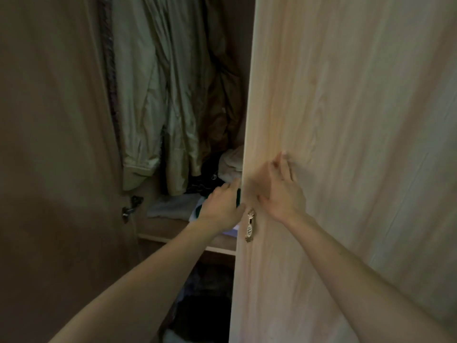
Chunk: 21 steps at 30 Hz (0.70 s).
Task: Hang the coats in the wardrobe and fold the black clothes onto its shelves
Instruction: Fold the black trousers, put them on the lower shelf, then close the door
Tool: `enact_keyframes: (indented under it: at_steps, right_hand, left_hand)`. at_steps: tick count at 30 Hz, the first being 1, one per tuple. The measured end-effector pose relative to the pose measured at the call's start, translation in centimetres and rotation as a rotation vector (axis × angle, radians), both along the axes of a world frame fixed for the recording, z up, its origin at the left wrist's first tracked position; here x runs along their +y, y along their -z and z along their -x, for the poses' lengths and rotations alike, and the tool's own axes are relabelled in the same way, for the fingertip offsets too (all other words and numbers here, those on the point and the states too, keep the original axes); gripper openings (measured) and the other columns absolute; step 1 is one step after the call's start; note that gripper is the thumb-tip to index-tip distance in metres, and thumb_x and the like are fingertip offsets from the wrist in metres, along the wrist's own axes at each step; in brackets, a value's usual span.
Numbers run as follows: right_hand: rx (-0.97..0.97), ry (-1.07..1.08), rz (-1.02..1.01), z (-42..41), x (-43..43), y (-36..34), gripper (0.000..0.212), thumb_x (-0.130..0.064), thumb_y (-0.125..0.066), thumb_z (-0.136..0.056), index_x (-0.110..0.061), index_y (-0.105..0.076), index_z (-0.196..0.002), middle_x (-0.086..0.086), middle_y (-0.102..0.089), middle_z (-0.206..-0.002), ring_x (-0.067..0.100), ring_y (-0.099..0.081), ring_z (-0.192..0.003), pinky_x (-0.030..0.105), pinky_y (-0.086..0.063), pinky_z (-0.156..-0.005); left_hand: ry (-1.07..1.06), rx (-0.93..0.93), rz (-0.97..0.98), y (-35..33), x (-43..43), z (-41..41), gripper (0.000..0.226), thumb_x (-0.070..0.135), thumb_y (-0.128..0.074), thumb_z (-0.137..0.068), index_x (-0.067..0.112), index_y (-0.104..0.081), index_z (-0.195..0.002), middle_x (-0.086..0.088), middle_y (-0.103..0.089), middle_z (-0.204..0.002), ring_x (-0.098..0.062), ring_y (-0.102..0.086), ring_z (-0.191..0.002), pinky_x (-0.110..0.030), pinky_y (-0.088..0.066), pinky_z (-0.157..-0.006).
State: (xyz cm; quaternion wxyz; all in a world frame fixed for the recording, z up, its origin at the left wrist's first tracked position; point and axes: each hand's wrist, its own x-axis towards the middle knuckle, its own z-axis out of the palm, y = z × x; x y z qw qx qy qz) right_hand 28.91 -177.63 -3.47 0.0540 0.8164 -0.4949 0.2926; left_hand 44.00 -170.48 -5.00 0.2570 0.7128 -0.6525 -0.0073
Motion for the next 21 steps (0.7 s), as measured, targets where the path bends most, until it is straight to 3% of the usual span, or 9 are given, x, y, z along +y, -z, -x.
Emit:
enact_keyframes:
  at_steps: [2,3,6,8,12,15,18,21]
  right_hand:
    - [-0.065,-0.008,-0.043,-1.1,0.4,0.0,0.084,-0.037,-0.069,-0.084,-0.018,-0.019,-0.149,0.008,0.013,-0.162,0.032,0.000,-0.149,0.045,-0.039,-0.109]
    - [-0.133,-0.032,-0.094,-2.0,0.9,0.0,0.079,-0.037,-0.069,-0.084,-0.019,-0.023,-0.146,0.009,0.007,-0.162,0.034,-0.010,-0.148,0.045,-0.040,-0.108]
    - [-0.388,-0.224,-0.276,-5.0,3.2,-0.4,0.069,-0.035,-0.067,-0.085,-0.018,-0.035,-0.143,0.010,-0.035,-0.151,0.031,-0.042,-0.133,0.039,-0.042,-0.106]
    - [-0.412,-0.371,-0.334,-7.1,5.4,-0.6,0.067,-0.035,-0.067,-0.087,-0.016,-0.037,-0.145,0.008,-0.047,-0.143,0.026,-0.047,-0.130,0.033,-0.040,-0.105]
    - [-0.419,-0.547,-0.443,-11.8,10.3,-1.1,0.063,-0.037,-0.065,-0.090,-0.022,-0.036,-0.145,0.005,-0.046,-0.143,0.023,-0.047,-0.129,0.034,-0.043,-0.101]
    - [-0.418,-0.623,-0.469,-15.7,14.1,-1.4,0.060,-0.038,-0.063,-0.091,-0.022,-0.038,-0.143,0.004,-0.047,-0.142,0.021,-0.048,-0.127,0.032,-0.042,-0.102]
    - [-0.420,-0.689,-0.496,-19.3,18.0,-1.4,0.060,-0.040,-0.062,-0.091,-0.022,-0.039,-0.143,0.001,-0.046,-0.142,0.019,-0.044,-0.131,0.033,-0.040,-0.105]
    - [-0.430,-0.745,-0.499,-22.9,21.9,-1.5,0.065,-0.047,-0.064,-0.087,-0.025,-0.039,-0.142,0.000,-0.046,-0.143,0.018,-0.043,-0.133,0.039,-0.040,-0.108]
  left_hand:
    - [-0.082,-0.006,0.069,-0.5,2.1,-0.7,0.061,0.034,-0.056,-0.095,0.019,-0.030,-0.148,-0.006,-0.046,-0.142,-0.028,-0.042,-0.130,-0.044,-0.044,-0.102]
    - [-0.120,-0.005,0.101,-0.8,3.2,-1.5,0.060,0.034,-0.057,-0.094,0.019,-0.033,-0.148,-0.005,-0.047,-0.141,-0.027,-0.042,-0.130,-0.043,-0.044,-0.102]
    - [-0.190,-0.028,0.202,-2.1,7.2,-4.3,0.056,0.033,-0.060,-0.092,0.015,-0.043,-0.142,-0.007,-0.053,-0.135,-0.027,-0.046,-0.127,-0.043,-0.046,-0.099]
    - [-0.264,-0.098,0.284,-3.3,10.6,-6.4,0.049,0.030,-0.061,-0.090,0.014,-0.050,-0.135,-0.009,-0.057,-0.130,-0.029,-0.047,-0.123,-0.043,-0.045,-0.098]
    - [-0.567,-0.257,0.493,-7.0,18.2,-10.8,0.044,0.027,-0.063,-0.084,0.014,-0.055,-0.125,-0.012,-0.058,-0.122,-0.034,-0.045,-0.116,-0.046,-0.040,-0.093]
    - [-0.751,-0.324,0.559,-9.3,23.3,-14.2,0.054,0.027,-0.064,-0.080,0.014,-0.052,-0.130,-0.012,-0.050,-0.135,-0.037,-0.038,-0.125,-0.050,-0.035,-0.099]
    - [-0.831,-0.341,0.592,-10.0,27.4,-17.3,0.061,0.027,-0.064,-0.078,0.015,-0.046,-0.135,-0.013,-0.036,-0.148,-0.036,-0.027,-0.136,-0.052,-0.030,-0.106]
    - [-0.848,-0.286,0.626,-9.5,30.7,-19.7,0.078,0.023,-0.066,-0.079,0.013,-0.030,-0.146,-0.013,-0.015,-0.158,-0.035,-0.016,-0.142,-0.049,-0.026,-0.112]
